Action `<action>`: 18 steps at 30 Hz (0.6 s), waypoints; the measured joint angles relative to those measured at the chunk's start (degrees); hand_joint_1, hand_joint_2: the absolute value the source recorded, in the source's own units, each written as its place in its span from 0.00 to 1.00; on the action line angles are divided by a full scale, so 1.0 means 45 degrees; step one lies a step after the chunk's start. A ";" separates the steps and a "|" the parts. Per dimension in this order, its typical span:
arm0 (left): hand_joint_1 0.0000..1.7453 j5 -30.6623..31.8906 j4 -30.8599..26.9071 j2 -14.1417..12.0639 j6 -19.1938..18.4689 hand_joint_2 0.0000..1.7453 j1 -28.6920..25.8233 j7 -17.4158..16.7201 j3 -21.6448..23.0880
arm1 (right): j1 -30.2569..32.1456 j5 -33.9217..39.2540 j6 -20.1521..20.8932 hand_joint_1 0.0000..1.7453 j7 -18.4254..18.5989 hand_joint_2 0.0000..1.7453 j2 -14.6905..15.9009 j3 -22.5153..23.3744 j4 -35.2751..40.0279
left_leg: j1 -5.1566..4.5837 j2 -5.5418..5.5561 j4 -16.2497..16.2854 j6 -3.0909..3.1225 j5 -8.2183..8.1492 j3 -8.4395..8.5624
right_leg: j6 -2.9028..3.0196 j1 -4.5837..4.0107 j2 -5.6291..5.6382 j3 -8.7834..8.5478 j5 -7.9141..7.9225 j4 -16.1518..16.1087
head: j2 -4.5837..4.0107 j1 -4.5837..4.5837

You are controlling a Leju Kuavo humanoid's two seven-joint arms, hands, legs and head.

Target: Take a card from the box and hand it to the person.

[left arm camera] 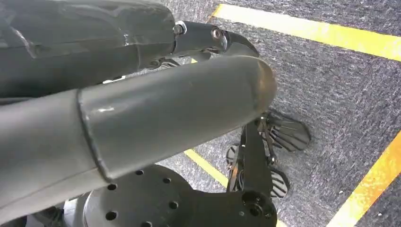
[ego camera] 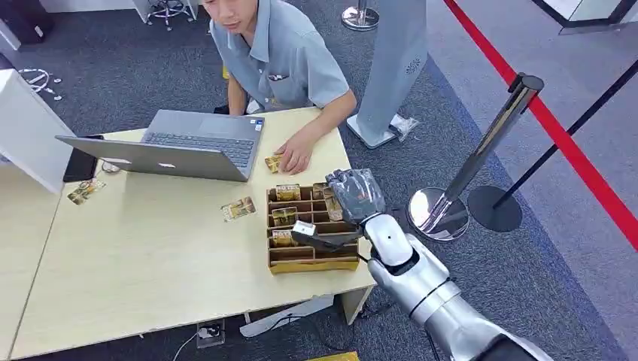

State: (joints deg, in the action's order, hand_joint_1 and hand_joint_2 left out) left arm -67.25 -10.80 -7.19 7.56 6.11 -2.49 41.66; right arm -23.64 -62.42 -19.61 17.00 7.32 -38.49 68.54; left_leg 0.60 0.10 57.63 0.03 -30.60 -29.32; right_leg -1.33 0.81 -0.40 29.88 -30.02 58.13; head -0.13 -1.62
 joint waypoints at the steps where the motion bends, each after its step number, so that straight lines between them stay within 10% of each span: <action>1: 0.00 0.0000 0.0000 0.0000 -0.0005 0.00 -0.0001 0.0000 0.0000 | -0.0002 -0.0015 0.0005 0.90 0.0010 1.00 0.0010 0.0039 0.0034 | 0.0000 0.0000 0.0000 0.0000 0.0000 0.0000 | 0.0000 0.0000 0.0000 0.0000 0.0000 0.0000 | 0.0000 0.0000; 18: 0.00 0.0311 0.0000 -0.0073 -0.0277 0.00 0.0004 0.0024 0.0019 | -0.1201 0.0219 -0.0680 0.98 -0.0272 1.00 0.0126 0.0835 0.0354 | 0.0000 0.0000 0.0001 0.0001 0.0003 0.0000 | 0.0000 0.0000 0.0001 -0.0004 0.0002 0.0005 | 0.0000 0.0005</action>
State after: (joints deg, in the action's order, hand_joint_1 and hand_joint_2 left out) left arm -65.85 -10.80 -7.52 6.32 6.13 -2.38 41.75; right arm -29.04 -61.44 -22.67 15.78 7.89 -34.73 70.14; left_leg 0.60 0.10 57.63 0.04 -30.59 -29.32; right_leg -1.33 0.81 -0.40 29.86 -30.02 58.15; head -0.13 -1.60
